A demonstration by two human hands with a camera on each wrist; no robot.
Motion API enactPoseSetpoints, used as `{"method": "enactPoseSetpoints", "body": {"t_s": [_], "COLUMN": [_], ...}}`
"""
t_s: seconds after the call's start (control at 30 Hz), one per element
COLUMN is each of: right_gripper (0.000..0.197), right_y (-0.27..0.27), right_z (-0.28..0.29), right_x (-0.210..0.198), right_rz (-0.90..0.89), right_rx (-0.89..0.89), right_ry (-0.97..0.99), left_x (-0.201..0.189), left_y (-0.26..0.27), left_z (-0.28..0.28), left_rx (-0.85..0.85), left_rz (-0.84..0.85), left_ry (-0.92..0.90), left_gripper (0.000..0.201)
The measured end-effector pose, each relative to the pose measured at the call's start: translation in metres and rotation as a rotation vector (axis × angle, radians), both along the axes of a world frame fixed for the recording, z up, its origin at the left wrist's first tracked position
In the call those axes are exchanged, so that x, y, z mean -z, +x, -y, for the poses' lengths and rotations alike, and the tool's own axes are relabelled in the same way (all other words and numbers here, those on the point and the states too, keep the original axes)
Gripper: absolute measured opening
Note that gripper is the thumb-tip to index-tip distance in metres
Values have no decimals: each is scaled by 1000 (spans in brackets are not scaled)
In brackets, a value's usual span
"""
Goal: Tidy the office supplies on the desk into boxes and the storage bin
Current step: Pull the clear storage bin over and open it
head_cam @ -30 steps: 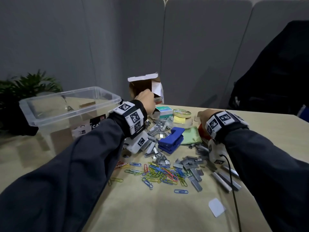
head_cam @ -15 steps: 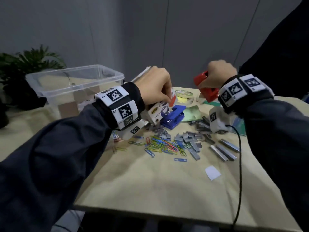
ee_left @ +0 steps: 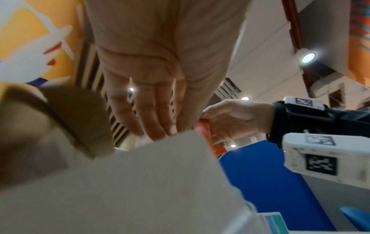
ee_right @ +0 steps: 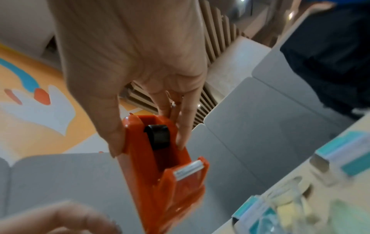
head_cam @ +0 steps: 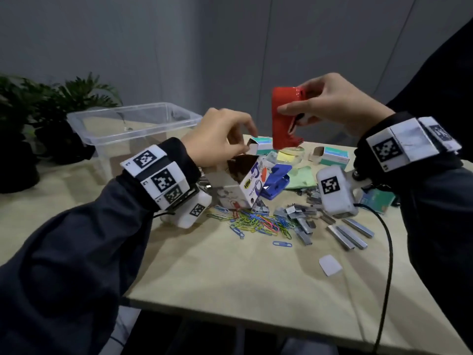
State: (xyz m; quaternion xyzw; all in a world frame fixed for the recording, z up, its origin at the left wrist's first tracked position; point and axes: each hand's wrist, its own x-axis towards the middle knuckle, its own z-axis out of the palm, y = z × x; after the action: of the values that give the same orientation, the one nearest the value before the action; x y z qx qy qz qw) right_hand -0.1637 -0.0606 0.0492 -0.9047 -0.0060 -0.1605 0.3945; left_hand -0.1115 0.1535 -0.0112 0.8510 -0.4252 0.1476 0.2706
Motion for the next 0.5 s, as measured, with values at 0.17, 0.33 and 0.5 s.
{"method": "enactPoseSetpoints", "body": {"t_s": [0.17,0.33,0.5], "right_gripper": [35,47,52], "right_y": [-3,8,14], "right_z": [-17,-31,-42], "right_x": [8,24,30], "right_rz": [-12,-6,-19], "right_rx": [-173,-228,-274], "right_ry": [114,146,150], "left_x": [1,9,16], "left_y": [11,18,33], "left_z": [-25,-31,-38], "left_rx": [-289,-350,-535], "left_rz": [-140,-447,-562], "left_ry": [207,234,136], "left_gripper": [36,24,35]}}
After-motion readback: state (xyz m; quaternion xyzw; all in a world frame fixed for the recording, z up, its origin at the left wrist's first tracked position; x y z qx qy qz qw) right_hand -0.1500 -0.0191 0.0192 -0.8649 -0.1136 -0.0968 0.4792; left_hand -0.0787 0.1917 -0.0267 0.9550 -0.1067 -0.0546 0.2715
